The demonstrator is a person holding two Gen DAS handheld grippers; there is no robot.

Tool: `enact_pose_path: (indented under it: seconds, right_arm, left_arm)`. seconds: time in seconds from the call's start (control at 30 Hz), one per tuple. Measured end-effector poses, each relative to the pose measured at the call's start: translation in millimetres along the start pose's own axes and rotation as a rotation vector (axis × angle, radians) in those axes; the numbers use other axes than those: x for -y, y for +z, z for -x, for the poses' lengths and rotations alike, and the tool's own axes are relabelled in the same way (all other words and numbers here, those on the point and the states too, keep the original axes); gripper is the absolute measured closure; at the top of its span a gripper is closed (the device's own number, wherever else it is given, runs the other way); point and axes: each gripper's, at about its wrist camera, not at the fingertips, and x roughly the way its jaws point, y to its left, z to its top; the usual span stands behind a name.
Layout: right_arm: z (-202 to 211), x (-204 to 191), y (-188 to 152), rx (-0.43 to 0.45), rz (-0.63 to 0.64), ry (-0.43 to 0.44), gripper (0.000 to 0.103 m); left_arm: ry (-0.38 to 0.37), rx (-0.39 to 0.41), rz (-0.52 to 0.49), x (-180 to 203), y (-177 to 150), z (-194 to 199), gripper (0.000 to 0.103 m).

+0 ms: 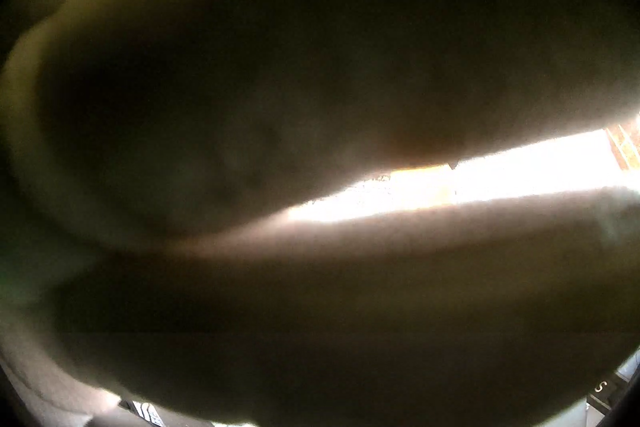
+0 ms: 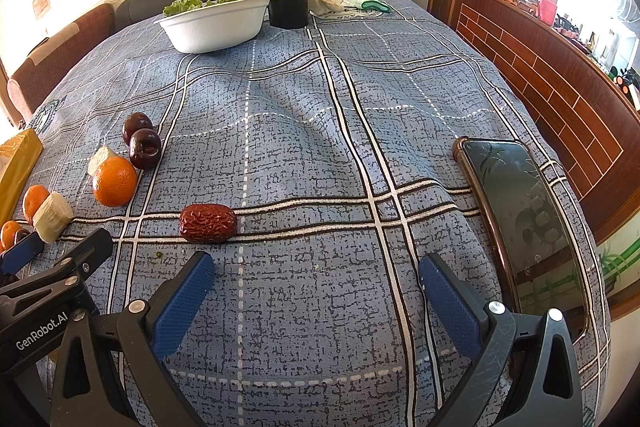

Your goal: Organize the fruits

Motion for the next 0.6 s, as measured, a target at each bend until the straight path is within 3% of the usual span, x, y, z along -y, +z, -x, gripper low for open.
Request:
enact_pose_path:
  seconds: [0.6]
  right_arm:
    - [-0.2, 0.2, 0.3, 0.0, 0.0, 0.0, 0.0]
  left_arm:
    - [-0.002, 0.0, 0.002, -1.3, -1.5, 0.3, 0.0]
